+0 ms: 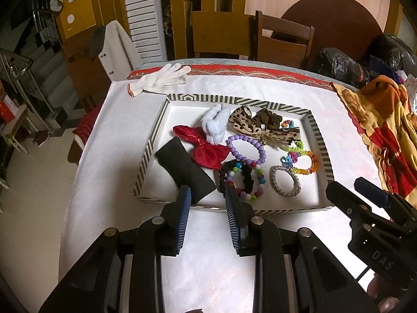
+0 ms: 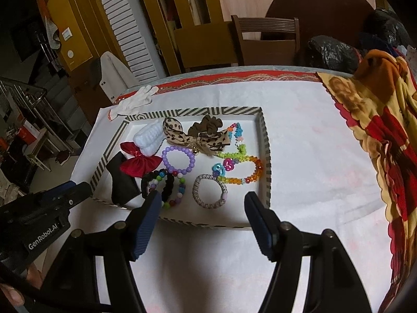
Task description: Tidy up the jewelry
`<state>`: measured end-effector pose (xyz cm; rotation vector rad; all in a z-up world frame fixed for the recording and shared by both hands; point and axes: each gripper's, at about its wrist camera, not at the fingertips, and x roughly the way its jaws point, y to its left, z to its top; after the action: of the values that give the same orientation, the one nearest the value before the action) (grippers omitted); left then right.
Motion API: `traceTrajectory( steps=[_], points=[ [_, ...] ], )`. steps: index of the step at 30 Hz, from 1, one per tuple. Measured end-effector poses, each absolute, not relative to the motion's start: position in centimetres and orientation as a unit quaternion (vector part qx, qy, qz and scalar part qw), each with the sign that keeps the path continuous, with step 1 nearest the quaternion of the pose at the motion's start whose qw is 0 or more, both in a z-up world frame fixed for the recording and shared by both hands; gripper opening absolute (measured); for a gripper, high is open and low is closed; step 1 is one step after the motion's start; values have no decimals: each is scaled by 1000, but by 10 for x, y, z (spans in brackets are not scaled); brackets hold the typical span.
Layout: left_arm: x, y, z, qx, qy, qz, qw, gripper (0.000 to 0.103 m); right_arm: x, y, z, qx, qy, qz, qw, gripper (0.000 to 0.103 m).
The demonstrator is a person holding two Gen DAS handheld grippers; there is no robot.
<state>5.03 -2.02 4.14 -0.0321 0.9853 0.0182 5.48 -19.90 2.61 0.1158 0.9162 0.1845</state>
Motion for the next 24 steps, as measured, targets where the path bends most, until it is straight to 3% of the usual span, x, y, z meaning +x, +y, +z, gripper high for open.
traceTrajectory(
  steps=[24],
  points=[
    [52,-23,41,-12,476,5,879,8,60,-194,23,49,450,105,885,69]
  ],
)
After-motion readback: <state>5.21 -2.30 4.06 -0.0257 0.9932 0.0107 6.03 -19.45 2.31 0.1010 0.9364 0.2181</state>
